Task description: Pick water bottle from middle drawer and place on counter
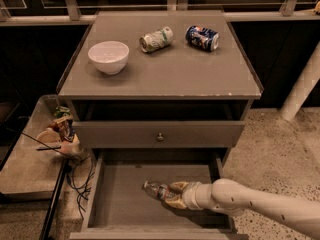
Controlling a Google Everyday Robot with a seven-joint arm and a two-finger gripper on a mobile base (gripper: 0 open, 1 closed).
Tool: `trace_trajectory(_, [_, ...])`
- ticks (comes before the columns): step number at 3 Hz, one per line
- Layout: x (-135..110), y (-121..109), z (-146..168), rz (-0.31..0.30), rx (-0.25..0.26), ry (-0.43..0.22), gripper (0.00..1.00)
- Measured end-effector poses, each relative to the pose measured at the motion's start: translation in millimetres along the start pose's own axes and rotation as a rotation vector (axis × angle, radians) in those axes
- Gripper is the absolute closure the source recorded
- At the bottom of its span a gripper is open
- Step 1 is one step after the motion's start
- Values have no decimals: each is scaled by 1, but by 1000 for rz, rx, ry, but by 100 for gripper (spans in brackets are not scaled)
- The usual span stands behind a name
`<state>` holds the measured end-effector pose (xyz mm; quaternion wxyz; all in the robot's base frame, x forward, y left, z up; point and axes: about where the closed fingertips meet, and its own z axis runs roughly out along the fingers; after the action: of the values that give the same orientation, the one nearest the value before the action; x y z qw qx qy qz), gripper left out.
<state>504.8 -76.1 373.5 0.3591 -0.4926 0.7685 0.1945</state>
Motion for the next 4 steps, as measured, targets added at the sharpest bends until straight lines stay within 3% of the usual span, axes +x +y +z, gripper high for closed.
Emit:
trace_trajectory(1, [-10,-5,-13,-15,-13,-19,100])
trace_trajectory(4, [-50,-21,-71,-78,-86,-94,100])
